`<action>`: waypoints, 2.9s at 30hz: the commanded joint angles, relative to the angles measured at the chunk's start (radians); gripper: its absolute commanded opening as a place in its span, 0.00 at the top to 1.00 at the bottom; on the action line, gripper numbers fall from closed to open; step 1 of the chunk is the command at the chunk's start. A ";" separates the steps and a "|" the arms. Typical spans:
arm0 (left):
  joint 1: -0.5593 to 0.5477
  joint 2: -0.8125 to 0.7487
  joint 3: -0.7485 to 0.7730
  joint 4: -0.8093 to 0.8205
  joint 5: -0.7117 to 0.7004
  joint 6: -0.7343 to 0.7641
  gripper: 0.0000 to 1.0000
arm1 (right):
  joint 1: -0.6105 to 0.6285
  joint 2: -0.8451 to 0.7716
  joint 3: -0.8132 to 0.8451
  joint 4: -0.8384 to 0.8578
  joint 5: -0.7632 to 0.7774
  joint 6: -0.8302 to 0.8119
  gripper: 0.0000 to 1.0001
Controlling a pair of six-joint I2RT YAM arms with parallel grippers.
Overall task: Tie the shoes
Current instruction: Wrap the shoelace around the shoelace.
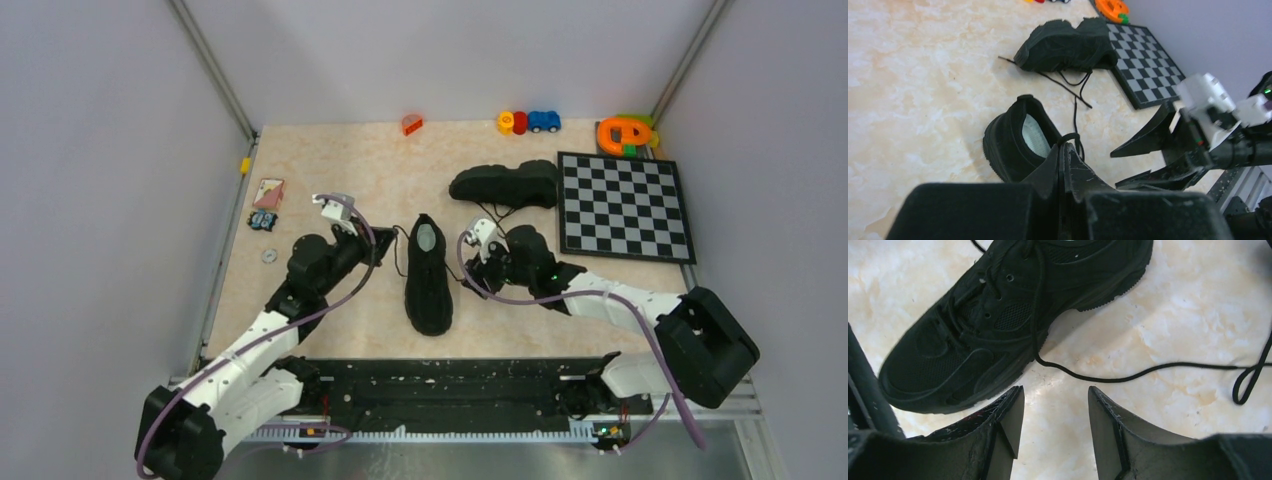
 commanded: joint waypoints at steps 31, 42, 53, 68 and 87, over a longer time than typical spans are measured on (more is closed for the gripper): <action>0.012 0.032 0.125 -0.010 0.126 0.019 1.00 | 0.002 0.039 0.040 0.201 -0.246 -0.113 1.00; 0.012 0.167 0.116 0.161 0.297 0.059 1.00 | -0.005 -0.031 0.061 0.332 -0.162 0.196 1.00; 0.012 0.208 0.120 0.212 0.357 0.065 1.00 | -0.016 -0.032 0.148 0.249 -0.038 0.263 1.00; 0.012 0.120 0.079 0.142 0.261 0.113 1.00 | -0.080 -0.047 0.239 0.107 -0.200 0.465 1.00; 0.013 0.016 0.030 0.052 0.170 0.122 1.00 | -0.091 0.064 0.100 0.655 -0.334 0.728 0.82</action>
